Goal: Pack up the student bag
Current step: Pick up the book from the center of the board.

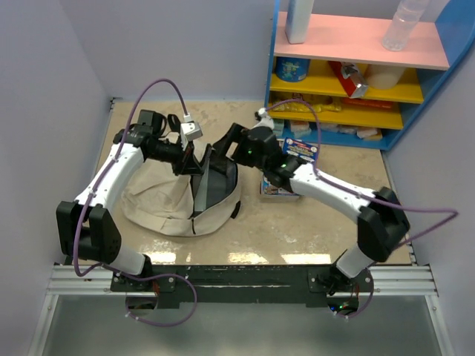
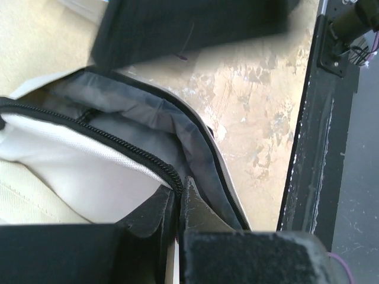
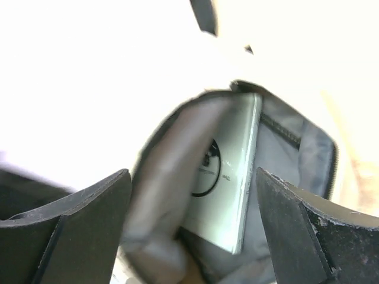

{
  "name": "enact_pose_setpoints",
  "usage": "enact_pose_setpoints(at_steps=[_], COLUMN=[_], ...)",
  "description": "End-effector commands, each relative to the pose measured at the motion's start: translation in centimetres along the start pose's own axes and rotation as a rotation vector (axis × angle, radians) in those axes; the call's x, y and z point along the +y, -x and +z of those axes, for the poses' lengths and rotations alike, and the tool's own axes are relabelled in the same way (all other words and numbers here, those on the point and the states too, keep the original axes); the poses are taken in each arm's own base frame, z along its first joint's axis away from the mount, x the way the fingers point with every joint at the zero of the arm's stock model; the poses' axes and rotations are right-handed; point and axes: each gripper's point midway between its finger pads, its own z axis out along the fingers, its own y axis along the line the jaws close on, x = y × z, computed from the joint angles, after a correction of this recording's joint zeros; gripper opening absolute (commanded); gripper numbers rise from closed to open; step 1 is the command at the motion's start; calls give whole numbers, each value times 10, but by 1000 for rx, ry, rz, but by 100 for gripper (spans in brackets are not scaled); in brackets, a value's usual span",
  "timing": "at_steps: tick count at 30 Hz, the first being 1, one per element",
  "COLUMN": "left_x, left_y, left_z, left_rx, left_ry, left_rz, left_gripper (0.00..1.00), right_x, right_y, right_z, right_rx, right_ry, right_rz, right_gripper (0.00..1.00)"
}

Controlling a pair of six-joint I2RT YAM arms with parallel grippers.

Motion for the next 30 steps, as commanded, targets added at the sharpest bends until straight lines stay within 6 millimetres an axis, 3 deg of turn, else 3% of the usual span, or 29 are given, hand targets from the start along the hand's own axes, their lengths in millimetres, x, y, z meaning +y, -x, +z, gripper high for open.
enact_pose_setpoints(at_steps=[1,2,3,5,6,13,18,30], left_x=[-2,-2,-1,0,0,-1,-1,-2], left_y=[1,0,-2,-6,-7,-7,-11,-5], left_z=[-1,0,0,1,2,1,2,1], left_rx=[-19,-16,-10,-3,-3,-1,12,1], left_ry=[-15,-13,-9,-11,-14,-20,-23,-37], left_rz=[42,46,43,42,41,38,34,32], left_gripper=[0,0,0,0,0,0,0,0], right_x=[-50,-62,-78,-112,-127,-221,-255,-289], right_y=[70,80,105,111,129,149,151,98], right_z=[-50,-60,-76,-91,-102,-124,-128,-103], right_rx=[-129,-152,-212,-228,-268,-270,-275,-165], right_ry=[-119,-135,-161,-239,-271,-410,-442,-425], right_rz=[-24,-15,5,1,12,118,187,297], right_gripper=[87,88,88,88,89,92,92,91])
